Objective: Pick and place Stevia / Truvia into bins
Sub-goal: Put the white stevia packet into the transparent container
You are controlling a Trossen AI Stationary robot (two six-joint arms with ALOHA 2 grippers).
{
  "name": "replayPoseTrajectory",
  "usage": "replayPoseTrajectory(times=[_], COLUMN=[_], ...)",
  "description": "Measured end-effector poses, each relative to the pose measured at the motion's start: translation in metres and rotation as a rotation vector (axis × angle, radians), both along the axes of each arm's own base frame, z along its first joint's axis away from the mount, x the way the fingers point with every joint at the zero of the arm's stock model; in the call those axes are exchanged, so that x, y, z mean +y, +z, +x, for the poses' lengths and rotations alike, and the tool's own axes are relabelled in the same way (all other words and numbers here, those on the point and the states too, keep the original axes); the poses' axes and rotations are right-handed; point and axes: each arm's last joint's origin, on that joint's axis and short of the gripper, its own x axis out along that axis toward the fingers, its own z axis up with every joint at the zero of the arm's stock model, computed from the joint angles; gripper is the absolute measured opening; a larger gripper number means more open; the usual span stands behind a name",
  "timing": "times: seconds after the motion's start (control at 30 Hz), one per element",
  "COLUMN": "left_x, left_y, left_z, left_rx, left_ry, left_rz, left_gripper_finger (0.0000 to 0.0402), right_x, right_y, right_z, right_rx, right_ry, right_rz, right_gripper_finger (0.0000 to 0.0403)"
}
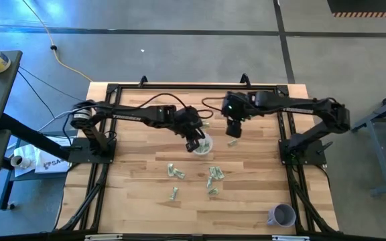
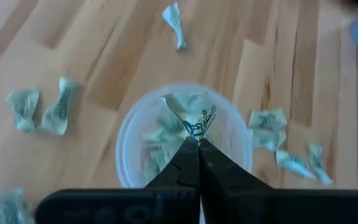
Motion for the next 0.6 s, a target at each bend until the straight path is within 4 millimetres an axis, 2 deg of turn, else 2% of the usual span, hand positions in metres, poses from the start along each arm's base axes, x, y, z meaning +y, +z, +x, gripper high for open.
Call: replayPoseTrajectory(times=[0.17,0.33,0.43,0.6], left_x=[-0.004,-0.010,-0.012,-0.018], left_y=[-0.010,-0.005,-0.003,0.016], left_z=[0.005,0.007,0.004,-0.007], left_rx=[0.024,-0.013,0.031,0.205], left_ry=[0.007,0.003,-0.008,-0.039], left_rz=[-0.010,-0.019,-0.036,-0.068], left_gripper_finger=[0.0077,0.0154,0.0198,0.0250], right_x=[0.012,0.022,0.029,0.041], right_y=[-0.026,-0.034,-0.048,-0.086], right_z=[-0.030,-0.051,-0.056,-0.057], right_rx=[-0.007,-0.065,-0.075,-0.053], right_ry=[-0.083,-0.121,-0.053,0.116], right_rz=[0.048,0.067,0.095,0.154], right_gripper_finger=[0.0193,0.0193,0.0196,0.0202])
